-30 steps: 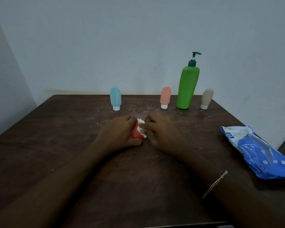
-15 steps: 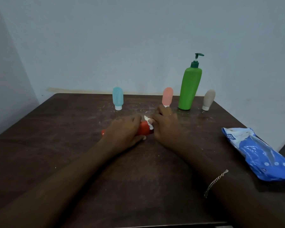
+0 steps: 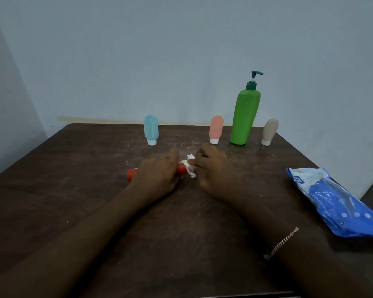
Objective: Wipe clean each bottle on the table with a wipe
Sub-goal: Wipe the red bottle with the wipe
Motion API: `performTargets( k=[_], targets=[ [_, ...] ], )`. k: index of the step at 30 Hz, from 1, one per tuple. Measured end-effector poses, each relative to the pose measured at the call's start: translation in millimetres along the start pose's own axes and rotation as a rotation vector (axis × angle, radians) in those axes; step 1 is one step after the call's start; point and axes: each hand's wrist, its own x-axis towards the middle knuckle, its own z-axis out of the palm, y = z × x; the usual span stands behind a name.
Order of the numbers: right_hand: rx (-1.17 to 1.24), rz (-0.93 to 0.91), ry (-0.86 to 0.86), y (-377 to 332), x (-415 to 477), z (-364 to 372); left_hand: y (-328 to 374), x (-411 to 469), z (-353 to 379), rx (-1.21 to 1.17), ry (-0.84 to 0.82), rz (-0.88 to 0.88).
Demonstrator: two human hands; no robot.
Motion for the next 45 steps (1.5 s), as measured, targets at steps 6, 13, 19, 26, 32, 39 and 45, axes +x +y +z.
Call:
performTargets(
  k=[6,13,19,26,32,39,45],
  targets=[
    [0.069,-0.03,-0.021,2,2,-4,1,-2,11,0.041,0.041,-0.018],
    [0.02,0.13,-0.041,0,14,2,5,-3,12,0.256,-0.069,0.044],
    [0.074,0.027,-0.045,-15,1,-5,1,-3,13,0.257,-0.065,-0.013],
    [0.324,0.294,-0.059,1,13,-6,7,-5,6,0.205,-0.044,0.121],
    [1.367,0.675,-0.173,12,8,-14,7,-6,-5,-0.085,-0.002,0.094],
    [1.468,0.537,0.117,-19,9,-4,7,-1,-14,-0.39,0.223,-0.113],
    [0.997,0.335,0.143,-32,4,-13,-8,1,-22,-0.577,0.322,-0.25]
  ],
)
